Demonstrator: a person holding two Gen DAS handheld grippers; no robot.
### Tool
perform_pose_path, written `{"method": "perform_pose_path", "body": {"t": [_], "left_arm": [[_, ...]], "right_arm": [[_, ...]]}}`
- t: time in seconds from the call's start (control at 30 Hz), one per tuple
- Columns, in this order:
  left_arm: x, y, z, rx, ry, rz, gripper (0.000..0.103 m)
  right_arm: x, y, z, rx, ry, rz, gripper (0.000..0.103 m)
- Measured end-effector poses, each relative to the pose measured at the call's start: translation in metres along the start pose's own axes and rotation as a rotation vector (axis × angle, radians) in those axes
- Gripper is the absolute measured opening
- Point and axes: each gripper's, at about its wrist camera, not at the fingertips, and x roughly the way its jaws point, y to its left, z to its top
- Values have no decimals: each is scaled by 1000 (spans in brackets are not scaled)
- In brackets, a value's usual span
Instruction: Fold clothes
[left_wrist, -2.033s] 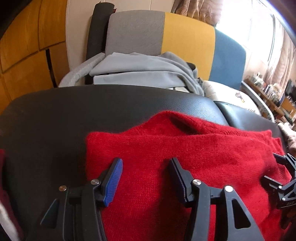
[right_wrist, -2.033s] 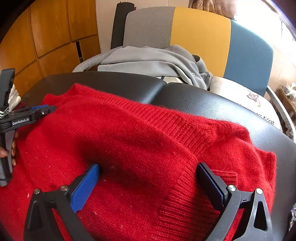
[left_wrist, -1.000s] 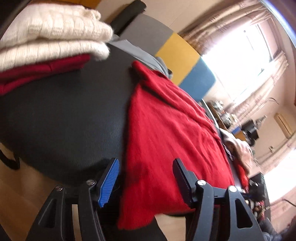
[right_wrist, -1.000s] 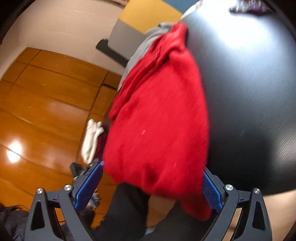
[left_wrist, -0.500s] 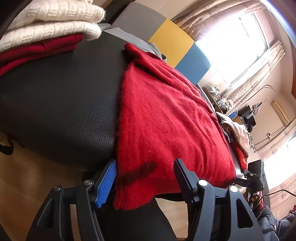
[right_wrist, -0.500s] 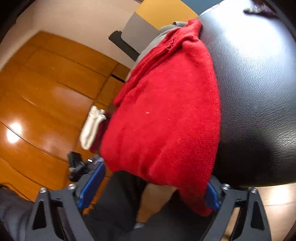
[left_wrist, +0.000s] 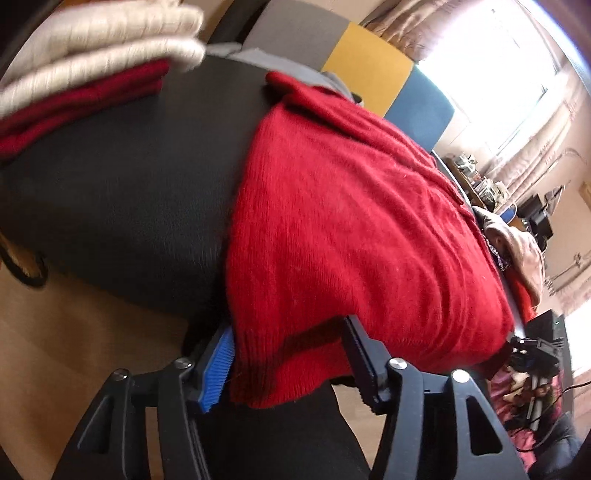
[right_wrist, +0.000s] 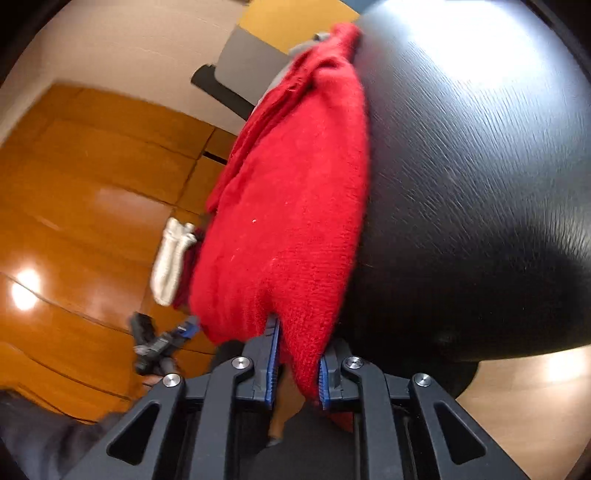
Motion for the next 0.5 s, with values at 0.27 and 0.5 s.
{"method": "perform_pose_path", "body": {"t": [0.27, 0.5], "left_arm": [[11, 8, 1, -10, 29, -81, 55], [14, 10, 4, -38, 74, -155, 41]], "right_arm": [[-2, -9, -4, -9, -18, 62, 18], [-2, -3, -4, -20, 17, 46, 30]]}}
